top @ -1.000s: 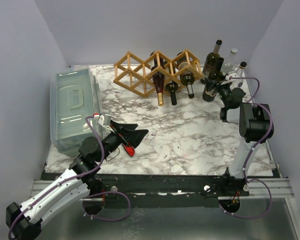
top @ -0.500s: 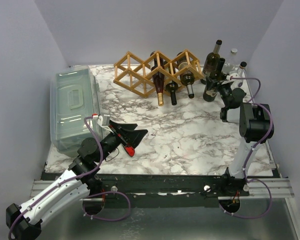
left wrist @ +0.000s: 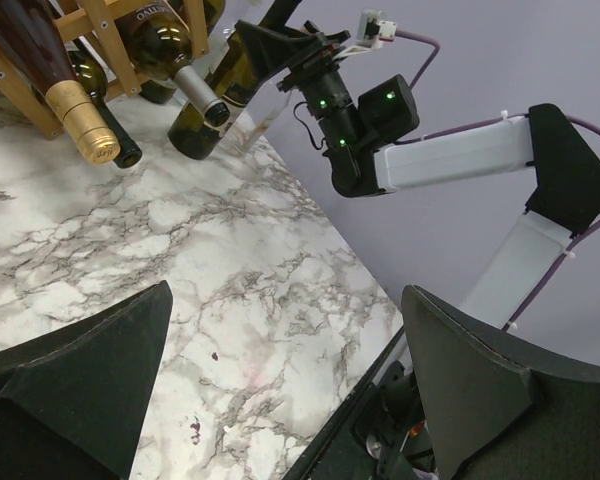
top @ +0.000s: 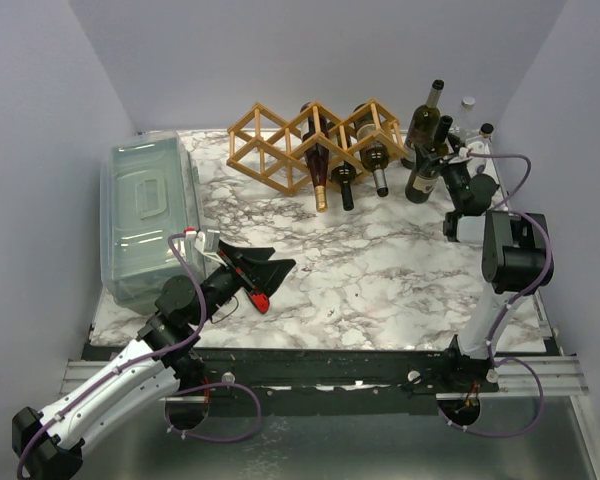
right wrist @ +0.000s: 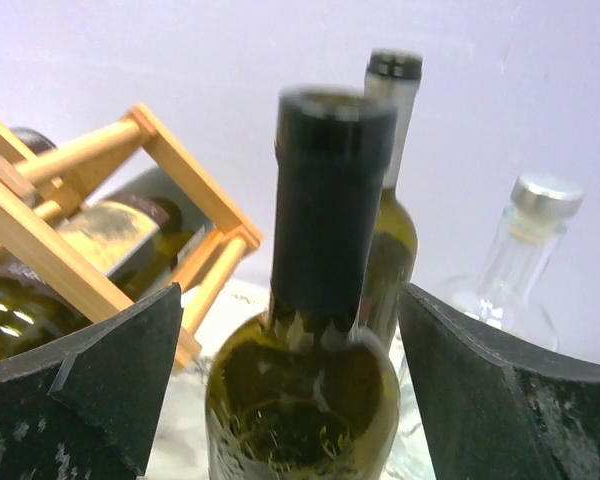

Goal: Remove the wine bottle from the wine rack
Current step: Place the wine bottle at the center of the board.

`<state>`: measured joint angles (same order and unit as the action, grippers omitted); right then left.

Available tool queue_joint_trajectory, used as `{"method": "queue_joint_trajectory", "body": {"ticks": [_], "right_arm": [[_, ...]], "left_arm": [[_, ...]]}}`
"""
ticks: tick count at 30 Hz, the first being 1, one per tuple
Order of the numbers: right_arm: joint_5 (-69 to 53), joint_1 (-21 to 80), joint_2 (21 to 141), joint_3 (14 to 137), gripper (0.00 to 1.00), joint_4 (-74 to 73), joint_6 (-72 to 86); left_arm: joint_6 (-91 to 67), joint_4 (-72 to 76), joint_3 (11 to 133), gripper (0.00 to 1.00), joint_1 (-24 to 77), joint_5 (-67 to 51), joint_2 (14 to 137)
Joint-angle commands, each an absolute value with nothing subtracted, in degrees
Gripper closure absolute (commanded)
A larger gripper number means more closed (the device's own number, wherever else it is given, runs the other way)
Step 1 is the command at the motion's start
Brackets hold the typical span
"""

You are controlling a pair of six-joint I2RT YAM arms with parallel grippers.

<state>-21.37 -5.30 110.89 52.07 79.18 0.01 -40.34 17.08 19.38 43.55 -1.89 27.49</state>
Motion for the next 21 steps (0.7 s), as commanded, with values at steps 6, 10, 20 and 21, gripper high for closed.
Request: {"method": "queue_joint_trajectory", "body": {"ticks": [6,10,20,21], "right_arm": [[-23.6,-5.1,102.4,50.9,0.02,76.0,2.6],[-23.4,-5.2,99.6,51.0,0.01,71.8,2.2],[-24.9,-5.8,91.2,54.2,0.01,58.4,-1.9],[-25.2,-6.1,90.5,54.7,0.01,56.5,-1.9]], "left_arm": [[-41.0,18.3,19.1,0.01,43.2,-2.0,26.6],[-41.3,18.3,18.6,0.01,43.3,-2.4,25.5],[-41.8,17.7,18.2,0.01,43.2,-3.4,25.1],[-41.8,17.5,18.3,0.01,43.3,-3.6,25.4]]}}
